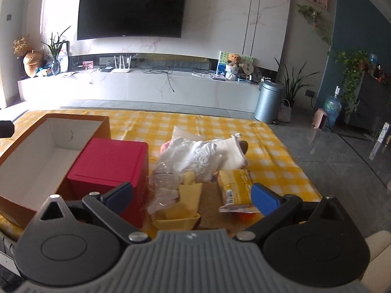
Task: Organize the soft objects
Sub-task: 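Reach the right tool into the pile and grasp the yellow cloth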
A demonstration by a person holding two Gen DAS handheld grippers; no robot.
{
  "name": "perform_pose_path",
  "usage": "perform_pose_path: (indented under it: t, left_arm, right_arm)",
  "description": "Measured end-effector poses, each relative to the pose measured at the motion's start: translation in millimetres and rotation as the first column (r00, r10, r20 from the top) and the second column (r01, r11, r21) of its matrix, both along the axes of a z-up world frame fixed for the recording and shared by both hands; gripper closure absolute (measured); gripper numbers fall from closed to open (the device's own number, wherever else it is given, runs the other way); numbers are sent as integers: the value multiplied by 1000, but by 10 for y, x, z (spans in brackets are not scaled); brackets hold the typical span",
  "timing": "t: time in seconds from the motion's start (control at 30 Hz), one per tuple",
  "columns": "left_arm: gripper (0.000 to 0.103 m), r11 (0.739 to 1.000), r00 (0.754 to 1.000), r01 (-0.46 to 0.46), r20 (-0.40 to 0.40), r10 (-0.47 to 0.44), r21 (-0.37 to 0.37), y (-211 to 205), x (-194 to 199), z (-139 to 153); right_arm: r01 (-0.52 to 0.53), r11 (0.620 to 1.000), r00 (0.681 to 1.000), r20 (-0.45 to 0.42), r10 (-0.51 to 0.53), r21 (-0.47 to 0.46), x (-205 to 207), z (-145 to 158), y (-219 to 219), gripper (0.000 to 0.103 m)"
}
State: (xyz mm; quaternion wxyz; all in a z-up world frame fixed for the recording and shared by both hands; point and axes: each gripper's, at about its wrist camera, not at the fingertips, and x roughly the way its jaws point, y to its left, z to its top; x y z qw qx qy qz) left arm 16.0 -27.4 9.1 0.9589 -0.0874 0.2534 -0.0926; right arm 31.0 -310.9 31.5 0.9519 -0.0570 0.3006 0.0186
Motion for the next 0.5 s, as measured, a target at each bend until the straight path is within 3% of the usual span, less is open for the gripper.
perform_pose_path:
  t: [0.13, 0.23, 0.3, 0.4, 0.5]
  left_arm:
    - [0, 998, 1000, 31, -2, -31, 59, -183, 68, 14]
    - [0, 993, 999, 32, 13, -34, 115, -297, 89, 4]
    - [0, 990, 999, 34, 11, -36, 139, -357, 124, -20]
    - [0, 988, 999, 34, -14, -33, 148, -386, 180, -64]
    - [0, 982, 997, 74, -41, -68, 171, -444, 216, -123]
  right_arm:
    - [35, 999, 997, -76, -33, 25, 243, -174, -198, 3]
    - [-29, 996, 989, -141, 40, 81, 413, -303, -151, 3]
    - [-98, 993, 979, -175, 109, 70, 520, -415, -30, 3]
    - [-207, 973, 946, -277, 171, -105, 683, -685, 273, 7]
    - [-232, 941, 925, -356, 135, -245, 813, -920, 436, 7]
